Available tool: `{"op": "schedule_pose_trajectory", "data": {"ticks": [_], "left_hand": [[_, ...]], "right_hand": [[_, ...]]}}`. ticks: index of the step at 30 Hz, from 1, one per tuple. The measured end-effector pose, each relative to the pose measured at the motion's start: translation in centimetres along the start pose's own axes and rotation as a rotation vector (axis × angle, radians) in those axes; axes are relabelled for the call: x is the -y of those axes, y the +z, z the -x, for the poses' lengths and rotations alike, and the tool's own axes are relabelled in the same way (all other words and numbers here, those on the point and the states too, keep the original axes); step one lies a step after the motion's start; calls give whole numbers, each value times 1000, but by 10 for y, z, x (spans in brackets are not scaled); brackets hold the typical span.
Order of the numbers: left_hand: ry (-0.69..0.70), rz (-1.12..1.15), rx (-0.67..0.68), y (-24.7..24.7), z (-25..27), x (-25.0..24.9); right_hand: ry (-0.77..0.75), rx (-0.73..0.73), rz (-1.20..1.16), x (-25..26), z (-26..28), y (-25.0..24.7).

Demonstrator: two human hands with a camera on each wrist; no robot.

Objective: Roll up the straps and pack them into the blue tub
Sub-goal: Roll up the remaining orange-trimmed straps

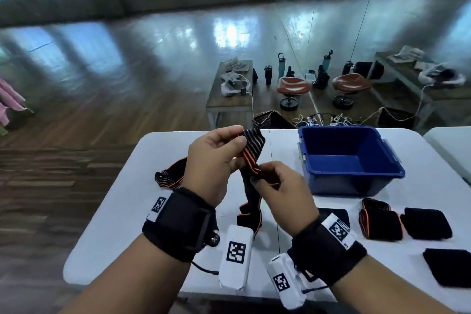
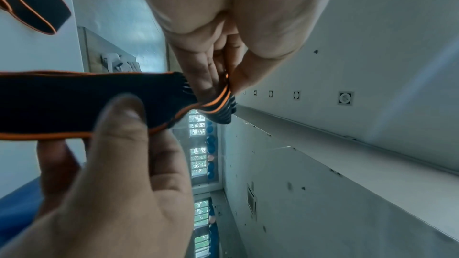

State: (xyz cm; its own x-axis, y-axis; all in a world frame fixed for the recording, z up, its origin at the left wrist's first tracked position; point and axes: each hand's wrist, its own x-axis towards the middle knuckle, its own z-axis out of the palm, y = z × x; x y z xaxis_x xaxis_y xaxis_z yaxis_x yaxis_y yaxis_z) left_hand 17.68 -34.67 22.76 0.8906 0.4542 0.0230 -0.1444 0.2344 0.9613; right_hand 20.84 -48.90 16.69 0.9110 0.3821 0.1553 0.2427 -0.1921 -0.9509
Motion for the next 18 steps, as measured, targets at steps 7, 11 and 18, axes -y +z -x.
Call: {"op": "schedule_pose_trajectory", "data": {"ticks": [7,11,18], "left_hand": [[198,-348,20,-47,-19,14],[160,-365,168,-57,-12,31],[108,-208,283,-54,-8,38]], "right_hand": [[-50,-243,80,6,-8,11],[-37,-274,-3,16,-13,22],[24,-287,-125,18,-23,46]]}}
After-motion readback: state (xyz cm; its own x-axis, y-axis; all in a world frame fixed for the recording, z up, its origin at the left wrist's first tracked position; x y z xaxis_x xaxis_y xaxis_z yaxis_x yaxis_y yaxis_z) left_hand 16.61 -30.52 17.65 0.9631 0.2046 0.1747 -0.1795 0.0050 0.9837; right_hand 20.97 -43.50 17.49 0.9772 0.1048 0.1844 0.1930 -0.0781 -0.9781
